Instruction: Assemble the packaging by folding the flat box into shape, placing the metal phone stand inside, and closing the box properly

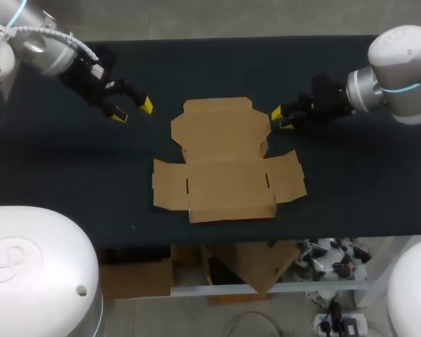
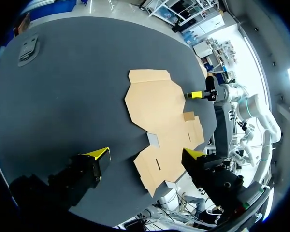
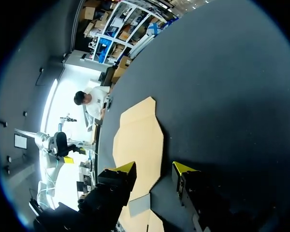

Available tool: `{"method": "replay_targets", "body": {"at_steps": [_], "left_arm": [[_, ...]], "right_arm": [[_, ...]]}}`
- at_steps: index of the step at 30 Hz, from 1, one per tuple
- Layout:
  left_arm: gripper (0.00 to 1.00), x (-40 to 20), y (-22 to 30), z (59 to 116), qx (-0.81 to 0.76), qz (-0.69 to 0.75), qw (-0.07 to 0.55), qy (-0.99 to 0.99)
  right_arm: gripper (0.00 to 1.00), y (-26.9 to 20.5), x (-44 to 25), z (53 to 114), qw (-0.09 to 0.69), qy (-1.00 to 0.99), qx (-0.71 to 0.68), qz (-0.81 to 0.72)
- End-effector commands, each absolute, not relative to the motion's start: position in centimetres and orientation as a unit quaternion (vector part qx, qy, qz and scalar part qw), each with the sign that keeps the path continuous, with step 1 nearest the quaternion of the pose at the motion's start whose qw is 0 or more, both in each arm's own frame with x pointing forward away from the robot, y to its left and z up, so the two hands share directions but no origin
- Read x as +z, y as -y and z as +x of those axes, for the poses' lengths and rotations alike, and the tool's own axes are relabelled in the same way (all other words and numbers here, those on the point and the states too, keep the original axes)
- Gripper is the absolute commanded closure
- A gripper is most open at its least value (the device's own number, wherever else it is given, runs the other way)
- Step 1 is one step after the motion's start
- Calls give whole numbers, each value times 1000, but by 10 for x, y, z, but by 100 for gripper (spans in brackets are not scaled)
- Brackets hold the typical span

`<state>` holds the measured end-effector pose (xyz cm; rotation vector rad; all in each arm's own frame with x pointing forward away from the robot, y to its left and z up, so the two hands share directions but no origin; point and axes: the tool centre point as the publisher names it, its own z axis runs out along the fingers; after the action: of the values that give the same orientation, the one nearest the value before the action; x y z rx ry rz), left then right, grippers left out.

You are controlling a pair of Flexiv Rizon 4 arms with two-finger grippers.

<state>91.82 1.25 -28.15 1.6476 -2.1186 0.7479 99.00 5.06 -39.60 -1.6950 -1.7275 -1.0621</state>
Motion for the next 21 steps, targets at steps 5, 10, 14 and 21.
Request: {"method": "replay_targets", "body": {"at_steps": [5,10,14,21], "left_arm": [[0,-284,-19,916,267,584,179,746],[0,-285,-22,915,269,585,180,744],[0,-286,-24,914,270,587,178,743],[0,-287,-28,914,270,591,177,739]], "right_arm": [[50,-55,-403,997,256,628,-387,-625],[51,-60,-407,999,258,621,-382,-634],[50,-63,-409,1000,264,615,-382,-637],[51,-69,-412,1005,275,604,-380,-644]]}}
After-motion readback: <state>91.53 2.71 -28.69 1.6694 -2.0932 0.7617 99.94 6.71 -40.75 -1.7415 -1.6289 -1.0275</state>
